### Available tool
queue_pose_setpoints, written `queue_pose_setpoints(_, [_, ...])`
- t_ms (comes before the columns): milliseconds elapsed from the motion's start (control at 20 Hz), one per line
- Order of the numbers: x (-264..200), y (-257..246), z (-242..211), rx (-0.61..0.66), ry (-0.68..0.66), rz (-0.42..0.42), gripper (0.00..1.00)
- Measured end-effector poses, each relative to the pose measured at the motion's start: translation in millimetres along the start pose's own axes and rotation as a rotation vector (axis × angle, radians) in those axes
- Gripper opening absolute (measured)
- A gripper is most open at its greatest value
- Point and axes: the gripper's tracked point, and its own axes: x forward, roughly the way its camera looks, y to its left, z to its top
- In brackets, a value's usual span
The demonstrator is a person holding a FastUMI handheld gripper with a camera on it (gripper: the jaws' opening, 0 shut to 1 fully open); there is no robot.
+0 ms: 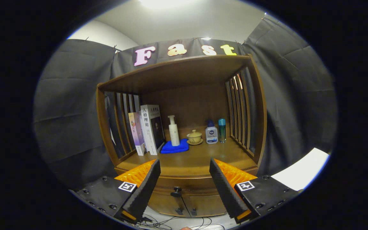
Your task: Pull open the drawer, take out the items inside it, and place them on the countertop above the cabinet.
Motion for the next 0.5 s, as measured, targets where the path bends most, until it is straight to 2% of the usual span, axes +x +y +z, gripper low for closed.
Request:
queue_pose_setpoints(350, [51.2,8.0,-69.4,0.012,0.088,0.001,0.98])
queue_pose_setpoints(500, [70.3,9.0,-98.1,0.004,0.110,-0.025,0.98])
